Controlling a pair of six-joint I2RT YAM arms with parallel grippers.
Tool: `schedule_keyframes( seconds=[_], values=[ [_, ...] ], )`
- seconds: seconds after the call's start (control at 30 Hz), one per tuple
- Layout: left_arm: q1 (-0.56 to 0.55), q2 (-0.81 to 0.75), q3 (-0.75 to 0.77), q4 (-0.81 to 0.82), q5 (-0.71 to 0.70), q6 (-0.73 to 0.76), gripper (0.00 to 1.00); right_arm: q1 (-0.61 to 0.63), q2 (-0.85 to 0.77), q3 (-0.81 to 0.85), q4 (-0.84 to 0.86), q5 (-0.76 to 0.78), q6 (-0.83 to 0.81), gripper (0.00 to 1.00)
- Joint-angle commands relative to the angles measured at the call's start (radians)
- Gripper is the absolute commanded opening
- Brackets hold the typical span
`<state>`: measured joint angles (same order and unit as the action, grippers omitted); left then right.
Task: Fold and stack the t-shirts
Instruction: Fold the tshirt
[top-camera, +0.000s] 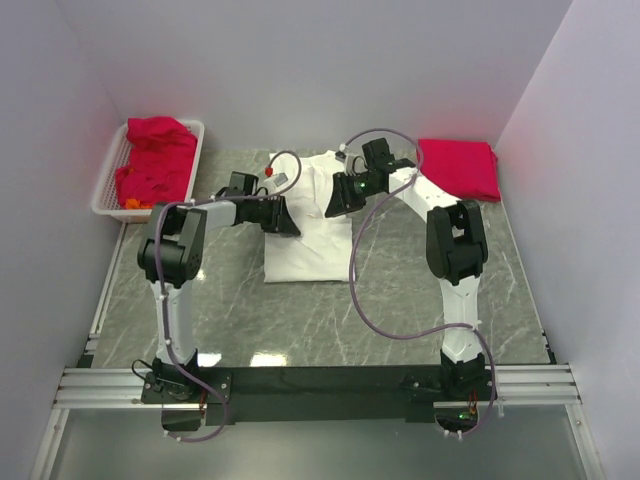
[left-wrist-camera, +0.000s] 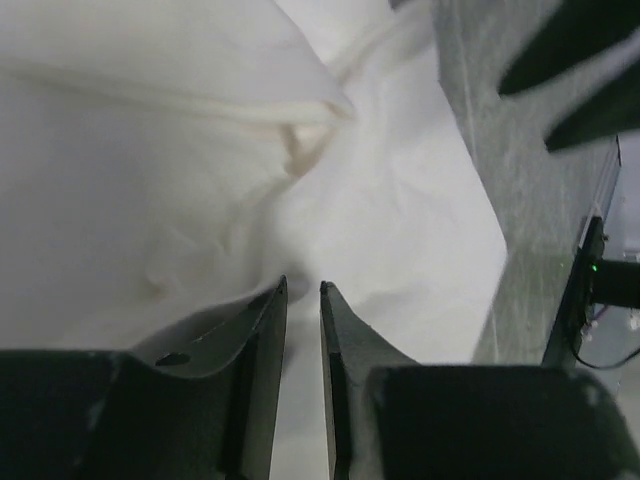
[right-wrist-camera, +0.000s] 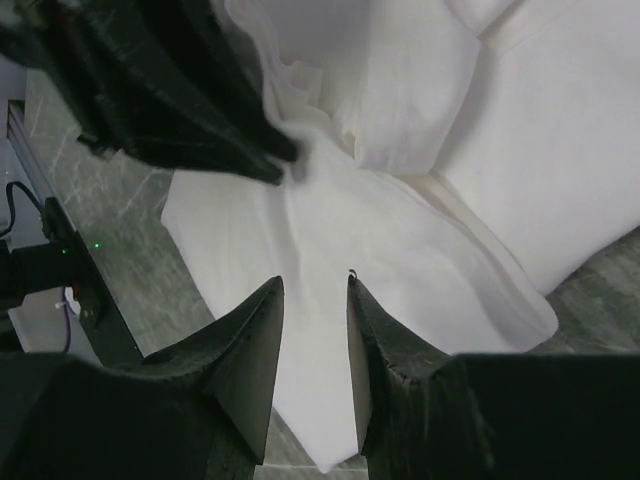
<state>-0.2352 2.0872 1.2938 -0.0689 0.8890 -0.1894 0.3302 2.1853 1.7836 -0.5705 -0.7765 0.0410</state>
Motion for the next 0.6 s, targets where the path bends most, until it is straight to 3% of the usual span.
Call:
schedule_keyframes(
  seconds=[0.0,0.2,0.4,0.47,0.57],
  values=[
    [-0.003,0.095,0.131,0.024,-0.061,-0.060,0.26,0.015,0.024,-0.012,-0.006,-0.033,0.026,0.39],
    [0.002,0.198,0.243,0.095,-0.028,-0.208,0.28,0.024,0.088,-0.021,-0.057,-0.030,0.028,0.40],
    [0.050,0.147,0.159,0.217,0.105,-0.295,0.34,0.020,0.022,-0.079,-0.049,-0.013,-0.030,0.42],
    [0.059,0.085,0.127,0.198,0.140,-0.242,0.38,0.020,-0.060,-0.131,-0.045,-0.021,-0.091,0.44],
    [0.063,-0.071,0.099,0.016,0.154,0.046,0.40,0.027,-0.160,-0.190,-0.080,0.012,-0.197,0.47]
  ],
)
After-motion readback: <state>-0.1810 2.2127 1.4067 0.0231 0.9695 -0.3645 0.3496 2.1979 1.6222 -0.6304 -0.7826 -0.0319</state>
